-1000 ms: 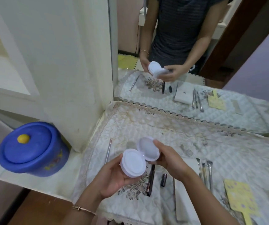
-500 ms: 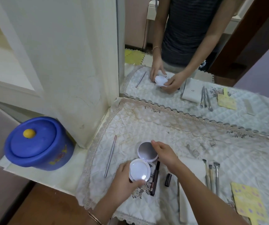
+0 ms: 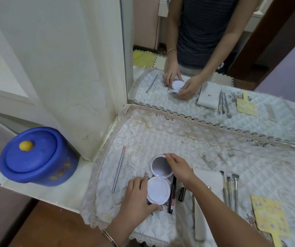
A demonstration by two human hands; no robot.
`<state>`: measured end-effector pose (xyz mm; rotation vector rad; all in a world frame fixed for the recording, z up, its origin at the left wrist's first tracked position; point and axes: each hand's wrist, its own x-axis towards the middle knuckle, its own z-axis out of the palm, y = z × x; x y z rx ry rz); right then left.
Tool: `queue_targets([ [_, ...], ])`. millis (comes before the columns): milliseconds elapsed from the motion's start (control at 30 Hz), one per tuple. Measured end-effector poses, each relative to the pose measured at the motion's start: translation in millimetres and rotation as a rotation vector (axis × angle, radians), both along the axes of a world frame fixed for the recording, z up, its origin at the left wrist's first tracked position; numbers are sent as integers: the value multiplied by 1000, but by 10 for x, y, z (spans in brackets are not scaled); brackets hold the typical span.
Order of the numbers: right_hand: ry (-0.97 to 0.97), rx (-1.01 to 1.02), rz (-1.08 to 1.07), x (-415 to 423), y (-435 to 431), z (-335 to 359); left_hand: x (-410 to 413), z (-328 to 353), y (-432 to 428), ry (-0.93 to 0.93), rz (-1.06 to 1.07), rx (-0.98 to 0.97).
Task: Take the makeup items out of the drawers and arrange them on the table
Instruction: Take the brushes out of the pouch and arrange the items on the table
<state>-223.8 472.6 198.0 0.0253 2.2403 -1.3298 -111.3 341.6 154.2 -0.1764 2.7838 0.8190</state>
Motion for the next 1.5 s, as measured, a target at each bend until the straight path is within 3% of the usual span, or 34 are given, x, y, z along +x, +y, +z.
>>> queue_targets([
  [100, 56, -15, -71, -2, -7, -3, -22, 109, -137, 35, 83, 26],
  [200, 189, -6, -171, 4, -52, 27, -129, 62, -421, 211, 260, -27],
  [367, 358, 48, -130, 12, -280, 125, -318, 130, -749, -4, 380, -107],
  [533, 209, -45, -19, 104, -649, 58, -345, 179, -804, 34, 371, -27],
  [633, 24, -164, -85, 106, -839, 56, -270, 265, -784, 186, 322, 54],
  [833, -46, -327, -195, 88, -935, 138, -145, 267, -786, 272, 285, 123],
  [1000, -29, -381, -291, 33, -886, 228, -209, 400, -819, 290, 282, 182],
  [1133, -10, -401, -393, 18, -852, 271, -236, 507, -819, 180, 250, 184],
  [1267, 202, -498, -598, -416, -339, 646, -61, 480, -846, 82, 307, 225],
  [1367, 240, -367, -472, -360, -159, 784, -149, 461, -731, 93, 383, 343],
  [1500, 99, -87, -229, 177, -367, 328, -173, 371, -645, 21, 382, 292],
])
